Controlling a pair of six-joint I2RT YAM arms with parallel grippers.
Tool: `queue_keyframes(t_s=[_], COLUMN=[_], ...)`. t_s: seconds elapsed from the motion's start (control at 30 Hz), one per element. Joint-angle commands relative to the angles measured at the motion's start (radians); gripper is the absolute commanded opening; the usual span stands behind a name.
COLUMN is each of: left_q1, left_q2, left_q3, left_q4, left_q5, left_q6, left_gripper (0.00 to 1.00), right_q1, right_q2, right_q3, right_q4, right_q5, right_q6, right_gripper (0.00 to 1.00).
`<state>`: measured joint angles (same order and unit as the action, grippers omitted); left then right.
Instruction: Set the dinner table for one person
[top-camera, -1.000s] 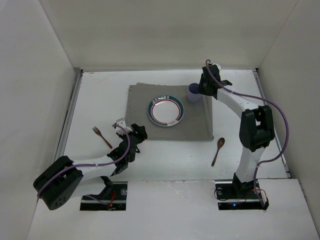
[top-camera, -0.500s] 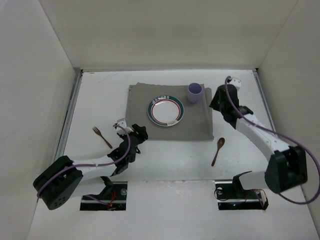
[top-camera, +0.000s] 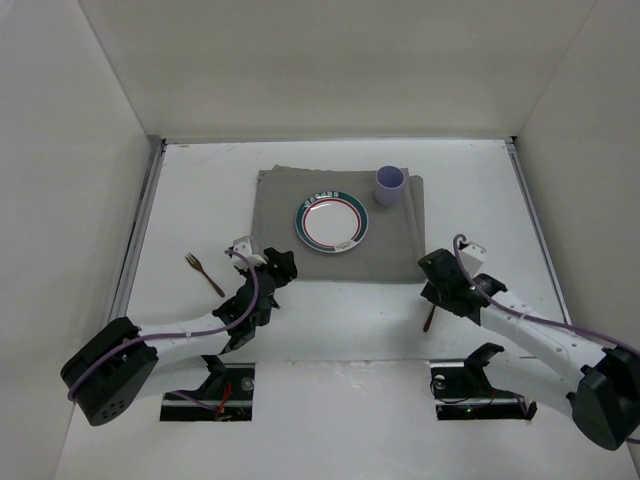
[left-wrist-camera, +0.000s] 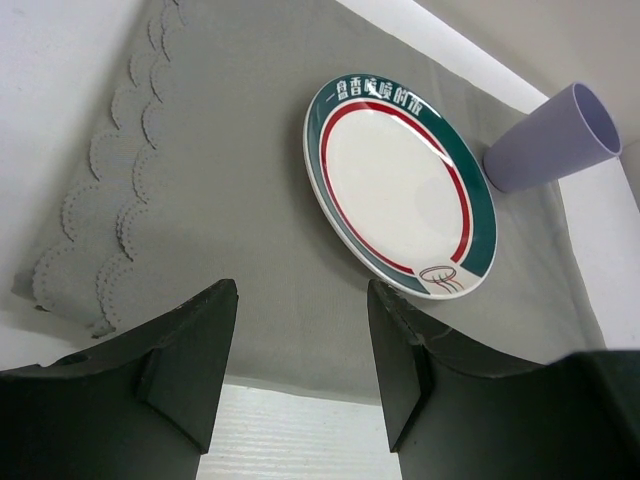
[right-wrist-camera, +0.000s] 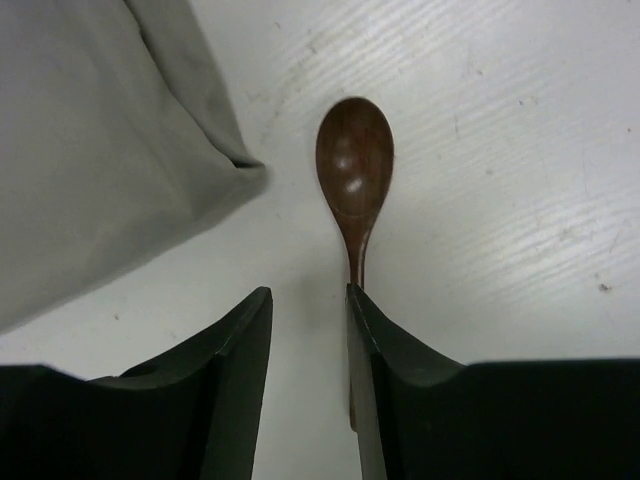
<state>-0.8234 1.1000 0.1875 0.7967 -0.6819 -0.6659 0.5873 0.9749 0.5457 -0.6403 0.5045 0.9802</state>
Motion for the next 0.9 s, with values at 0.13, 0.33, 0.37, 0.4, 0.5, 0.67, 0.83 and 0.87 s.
queue_keyframes(t_s=[0.13,0.33,0.37,0.4,0.5,0.67,0.83,0.87], left_q1=[-0.004,-0.001,-0.001,-0.001,0.000,0.007,0.005,0.004], left_q2=[-0.048,-0.037,-0.034,-0.034,-0.023,-0.040,-0.031,-0.022], left_q3=[0.007,0.009,0.009,0.007,0.012,0.006,0.007,0.010], left_q4=[0.044,0.044,0.044,0.044,0.044,0.042,0.042,0.042], left_q5=[-0.016,-0.011,-0.011,-0.013,-0.010,-0.013,-0.010,-0.010], left_q6=[-0.003,-0.006,-0.006,-0.008,-0.009,-0.003,-0.011,-0.009], left_gripper=[0.53,0.53,0.53,0.53,0.53,0.53,0.53,0.53], right_q1=[0.038,0.061,0.068,0.073,0.075,0.044,0.047,0.047], right_q2=[0.106,0.223,0.237,0.249,0.251,0.200,0.084,0.062], right_q3=[0.036,0.048,0.053,0.059,0.060,0.023,0.032,0.051], right_q4=[-0.078,-0.085,-0.085,-0.085,-0.075,-0.003,-0.056,-0.085], right_q5=[0.054,0.089,0.094,0.097,0.097,0.071,0.095,0.107], right_q6=[0.115,0.182,0.193,0.196,0.186,0.132,0.121,0.112], right_gripper=[0.39,0.29,0.25,0.24,0.23,0.11,0.06,0.06])
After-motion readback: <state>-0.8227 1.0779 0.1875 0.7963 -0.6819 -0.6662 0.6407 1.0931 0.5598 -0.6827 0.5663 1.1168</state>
